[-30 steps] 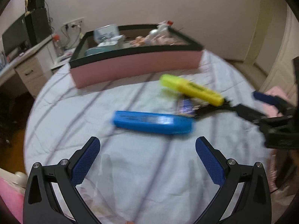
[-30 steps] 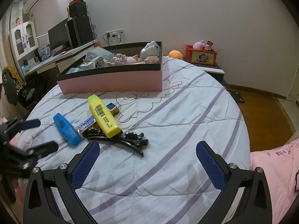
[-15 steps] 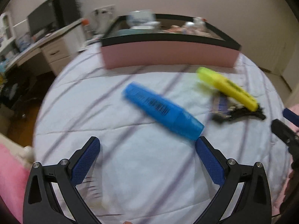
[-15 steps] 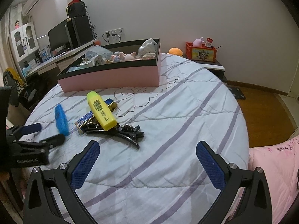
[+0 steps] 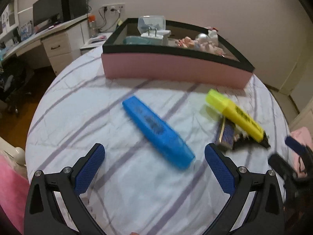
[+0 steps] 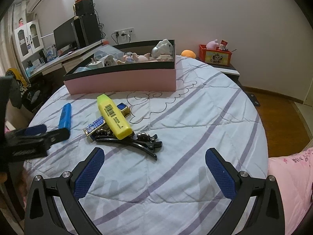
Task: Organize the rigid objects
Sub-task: 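Grasp the blue highlighter with the left gripper while the right grasps the yellow highlighter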
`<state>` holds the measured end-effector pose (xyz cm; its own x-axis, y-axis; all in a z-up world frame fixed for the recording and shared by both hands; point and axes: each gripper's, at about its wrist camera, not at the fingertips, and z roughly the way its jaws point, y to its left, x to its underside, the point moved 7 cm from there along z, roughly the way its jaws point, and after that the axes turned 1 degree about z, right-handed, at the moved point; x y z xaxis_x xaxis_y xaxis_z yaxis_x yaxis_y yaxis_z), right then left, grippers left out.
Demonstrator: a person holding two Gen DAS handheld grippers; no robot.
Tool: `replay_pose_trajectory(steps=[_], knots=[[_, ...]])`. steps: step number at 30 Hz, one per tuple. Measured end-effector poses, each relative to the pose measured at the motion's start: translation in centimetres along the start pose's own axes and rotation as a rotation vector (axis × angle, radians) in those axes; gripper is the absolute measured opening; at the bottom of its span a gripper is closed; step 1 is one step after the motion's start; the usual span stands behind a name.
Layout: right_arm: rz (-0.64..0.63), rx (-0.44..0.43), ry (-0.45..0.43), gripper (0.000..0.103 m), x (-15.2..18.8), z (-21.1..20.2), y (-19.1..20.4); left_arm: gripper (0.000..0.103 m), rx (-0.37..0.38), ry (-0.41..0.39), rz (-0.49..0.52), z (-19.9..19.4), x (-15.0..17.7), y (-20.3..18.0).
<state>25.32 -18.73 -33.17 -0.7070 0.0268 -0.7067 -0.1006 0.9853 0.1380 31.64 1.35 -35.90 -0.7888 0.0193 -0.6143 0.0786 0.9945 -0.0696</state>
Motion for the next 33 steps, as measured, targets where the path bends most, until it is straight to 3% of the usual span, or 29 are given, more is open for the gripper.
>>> replay_pose_trajectory(steps=[2, 4, 6, 10, 15, 20, 22, 25, 33], knots=[[0.002, 0.002, 0.001, 0.103, 0.0, 0.0, -0.2, 0.103, -0.040, 0.016, 0.003, 0.8, -0.4, 0.3], [0.006, 0.004, 0.004, 0.103, -0.1, 0.2, -0.5, 0.092, -0.094, 0.010, 0.020, 1.1, -0.4, 1.0], [0.008, 0.003, 0.004, 0.103, -0.1, 0.3, -0.6, 0.086, -0.069, 0.007, 0.035, 1.1, -0.3, 1.3], [0.007, 0.002, 0.000, 0.103, -0.3, 0.4, -0.6, 0.063, -0.051, -0.016, 0.084, 0.2, 0.1, 2.4], [-0.007, -0.005, -0.005, 0.103, -0.6, 0.4, 0.1, 0.063, -0.040, -0.032, 0.032, -1.2, 0.8, 4.3], [-0.019, -0.008, -0.001, 0.103, -0.8, 0.8, 0.6, 0.063, -0.041, -0.021, 0.043, 0.2, -0.4, 3.7], [-0.021, -0.005, 0.003, 0.103, -0.7, 0.9, 0.7, 0.043, -0.030, -0.022, 0.062, 0.5, -0.7, 3.2], [-0.022, 0.001, 0.003, 0.103, -0.7, 0.9, 0.5, 0.027, 0.005, -0.020, 0.101, 0.5, -0.9, 2.3], [-0.094, -0.007, -0.037, 0.103, -2.1, 1.0, 1.6, 0.027, 0.036, -0.038, 0.153, -0.9, 0.8, 1.4]])
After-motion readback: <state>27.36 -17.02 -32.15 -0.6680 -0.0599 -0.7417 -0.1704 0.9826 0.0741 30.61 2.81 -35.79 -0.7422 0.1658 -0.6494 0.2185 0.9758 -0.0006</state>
